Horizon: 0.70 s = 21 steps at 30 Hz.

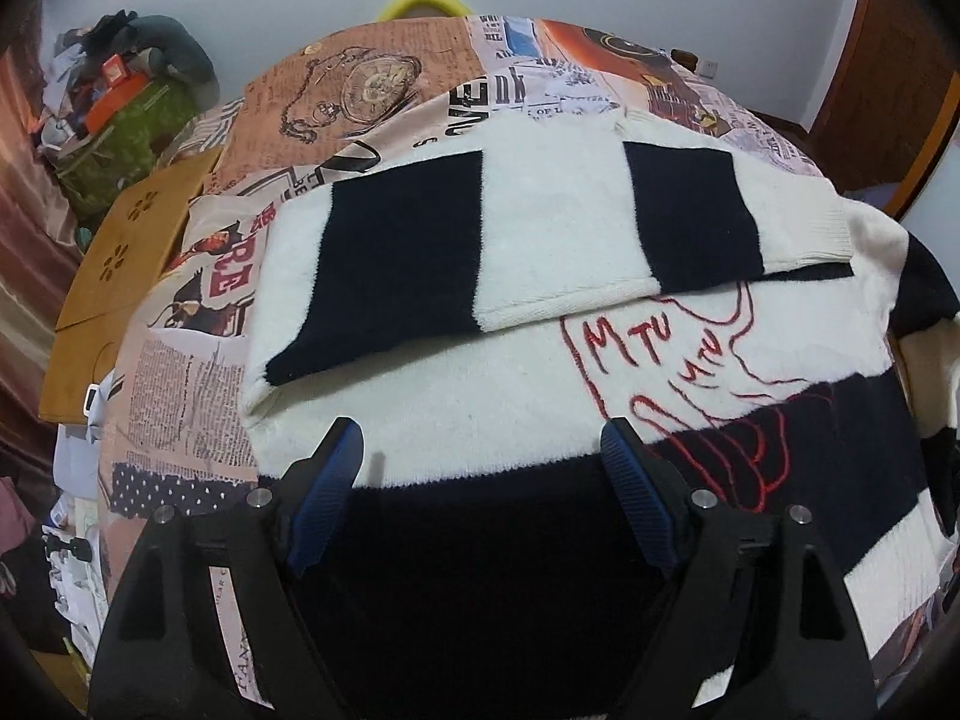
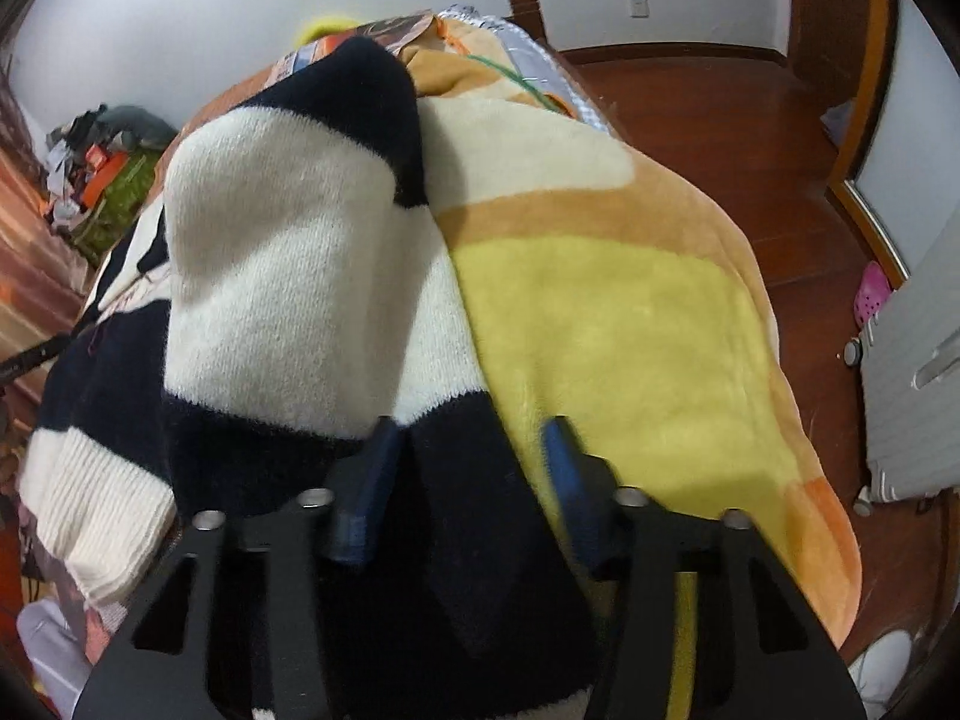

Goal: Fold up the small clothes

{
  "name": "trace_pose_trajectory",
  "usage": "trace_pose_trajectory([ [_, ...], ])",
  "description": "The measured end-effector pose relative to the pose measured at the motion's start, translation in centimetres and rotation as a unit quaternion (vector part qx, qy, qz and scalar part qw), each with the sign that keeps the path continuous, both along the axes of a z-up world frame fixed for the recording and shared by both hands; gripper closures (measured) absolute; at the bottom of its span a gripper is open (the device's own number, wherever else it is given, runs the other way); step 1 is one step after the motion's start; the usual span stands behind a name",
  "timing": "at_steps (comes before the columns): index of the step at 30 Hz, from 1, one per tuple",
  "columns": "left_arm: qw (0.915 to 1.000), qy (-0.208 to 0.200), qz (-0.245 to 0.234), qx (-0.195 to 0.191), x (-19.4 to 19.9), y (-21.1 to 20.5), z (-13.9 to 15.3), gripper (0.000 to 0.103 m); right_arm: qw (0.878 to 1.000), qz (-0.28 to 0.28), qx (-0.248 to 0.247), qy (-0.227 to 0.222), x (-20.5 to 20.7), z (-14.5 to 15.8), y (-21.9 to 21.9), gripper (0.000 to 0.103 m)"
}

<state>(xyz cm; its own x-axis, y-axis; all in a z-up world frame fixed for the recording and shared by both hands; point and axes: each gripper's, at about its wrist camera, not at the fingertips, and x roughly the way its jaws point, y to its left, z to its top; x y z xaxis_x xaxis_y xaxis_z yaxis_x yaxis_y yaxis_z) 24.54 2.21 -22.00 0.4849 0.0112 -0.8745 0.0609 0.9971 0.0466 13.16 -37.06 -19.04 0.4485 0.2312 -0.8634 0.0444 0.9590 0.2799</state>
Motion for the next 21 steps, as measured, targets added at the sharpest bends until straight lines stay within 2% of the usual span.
trace_pose_trajectory([
  [2, 1.0, -0.002, 0.001, 0.0, 0.0, 0.1, 0.2, 0.021, 1.0, -0.002, 0.016, -0.006, -0.3, 0.2, -0.7, 0.094],
  [4, 1.0, -0.007, 0.001, 0.0, -0.1, 0.2, 0.4, 0.021, 0.999, -0.009, 0.031, -0.02, -0.3, 1.1, -1.2, 0.097],
  [16, 0.9993, -0.033, 0.013, -0.01, -0.7, 1.6, 1.8, 0.021, 0.991, -0.036, 0.016, -0.13, 1.5, 8.8, -3.2, 0.098],
  [21, 0.9985, -0.046, 0.02, -0.021, -1.1, 2.2, 2.4, 0.021, 0.983, -0.016, 0.021, -0.183, 2.8, 13.4, -2.2, 0.098],
])
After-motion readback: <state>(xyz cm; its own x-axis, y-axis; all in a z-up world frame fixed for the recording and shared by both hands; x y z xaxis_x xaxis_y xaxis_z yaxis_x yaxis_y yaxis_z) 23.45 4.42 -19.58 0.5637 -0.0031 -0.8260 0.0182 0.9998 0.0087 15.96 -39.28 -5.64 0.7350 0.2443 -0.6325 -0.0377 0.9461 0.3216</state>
